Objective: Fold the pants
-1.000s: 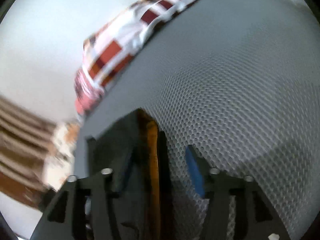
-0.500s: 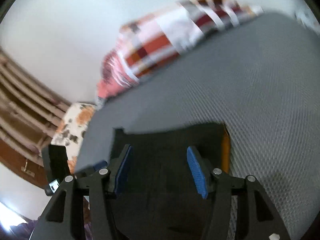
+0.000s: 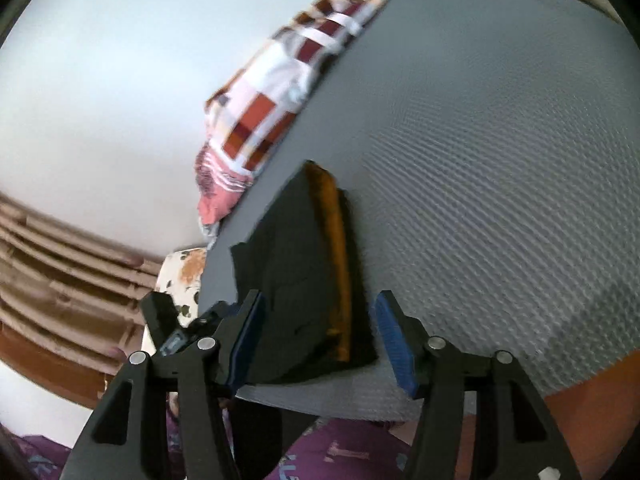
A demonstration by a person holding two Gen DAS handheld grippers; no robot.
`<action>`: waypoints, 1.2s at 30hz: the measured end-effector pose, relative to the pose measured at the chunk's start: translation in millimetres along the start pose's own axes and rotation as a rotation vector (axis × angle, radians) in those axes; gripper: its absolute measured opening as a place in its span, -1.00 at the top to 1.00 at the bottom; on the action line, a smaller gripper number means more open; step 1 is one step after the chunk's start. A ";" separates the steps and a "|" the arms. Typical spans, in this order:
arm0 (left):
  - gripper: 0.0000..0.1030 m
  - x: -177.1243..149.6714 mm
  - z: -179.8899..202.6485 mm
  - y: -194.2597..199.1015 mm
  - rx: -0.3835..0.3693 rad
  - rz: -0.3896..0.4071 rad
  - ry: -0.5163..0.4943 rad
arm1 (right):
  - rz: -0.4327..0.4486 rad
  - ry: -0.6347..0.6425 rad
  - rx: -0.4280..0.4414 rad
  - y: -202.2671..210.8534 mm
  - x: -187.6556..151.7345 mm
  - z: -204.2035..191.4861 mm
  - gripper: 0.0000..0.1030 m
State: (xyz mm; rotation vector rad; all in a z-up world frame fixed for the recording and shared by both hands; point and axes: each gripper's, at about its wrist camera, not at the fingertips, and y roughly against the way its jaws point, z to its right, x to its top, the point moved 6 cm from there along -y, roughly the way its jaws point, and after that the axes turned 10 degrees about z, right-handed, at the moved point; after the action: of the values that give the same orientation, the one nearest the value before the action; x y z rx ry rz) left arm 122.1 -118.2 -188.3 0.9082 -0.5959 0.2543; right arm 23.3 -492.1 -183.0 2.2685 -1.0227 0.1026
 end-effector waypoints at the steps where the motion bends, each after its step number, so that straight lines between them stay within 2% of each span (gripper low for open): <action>1: -0.99 -0.6 -1.3 1.2 0.004 -0.001 0.005 | -0.016 0.012 -0.006 -4.9 -4.3 -1.5 -0.08; 2: -0.99 -1.1 -2.5 2.5 0.007 -0.003 0.010 | -0.031 0.025 -0.011 -9.2 -7.7 -3.2 -0.06; 4: -0.99 -1.3 -3.9 4.9 0.012 -0.006 0.019 | -0.077 0.063 -0.010 -22.7 -17.7 -13.7 0.15; 5: -0.99 -0.8 -4.7 4.8 0.016 -0.008 0.021 | -0.083 0.082 -0.028 -25.8 -20.7 -15.8 0.44; 6: -0.99 -0.5 -5.1 4.8 0.020 -0.010 0.022 | -0.072 0.129 -0.082 -27.9 -21.3 -18.2 0.64; 8: -0.99 0.1 -6.1 5.0 0.024 -0.014 0.025 | -0.056 0.163 -0.104 -25.8 -20.9 -22.4 0.70; 10: -0.99 0.5 -7.1 5.8 0.026 -0.017 0.031 | -0.044 0.171 -0.102 -20.0 -20.2 -30.0 0.72; 14: -0.99 0.7 -7.0 6.9 0.018 -0.017 0.048 | -0.026 0.173 -0.034 -1.4 -24.5 -56.4 0.74; 16: -0.99 -3.2 -6.8 7.2 0.025 -0.021 0.036 | -0.053 0.137 -0.045 -2.9 -31.3 -48.2 0.74; 19: -0.99 -6.8 -6.3 3.4 0.049 -0.021 0.000 | -0.095 0.066 -0.101 -15.4 -41.7 -13.9 0.76; 21: -0.99 -8.3 -5.8 2.5 0.061 -0.020 -0.014 | -0.096 0.005 -0.076 -20.9 -42.3 1.8 0.79; 25: -0.99 -8.5 -4.3 -0.4 0.072 -0.022 -0.043 | -0.092 0.010 -0.052 -20.0 -39.2 -4.1 0.77; 27: -0.99 -8.5 -5.1 -1.3 0.074 -0.016 -0.046 | -0.080 0.003 -0.052 -17.3 -33.7 -7.4 0.68; 30: -0.99 -8.1 -7.5 -1.5 0.074 -0.006 -0.033 | -0.015 0.105 -0.136 -6.9 -20.4 -22.8 0.62; 33: -0.99 -9.0 -8.7 0.0 0.069 0.003 -0.033 | 0.075 0.214 -0.116 4.4 -5.1 -56.4 0.62; 36: -0.99 -9.9 -9.7 1.7 0.068 0.007 -0.038 | 0.077 0.380 -0.137 -12.2 -5.4 -88.4 0.58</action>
State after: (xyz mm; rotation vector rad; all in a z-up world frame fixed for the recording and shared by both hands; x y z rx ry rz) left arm 116.9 -109.0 -197.5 0.9785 -0.6283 0.2653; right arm 44.1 -431.2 -121.0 1.9854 -0.8835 0.4627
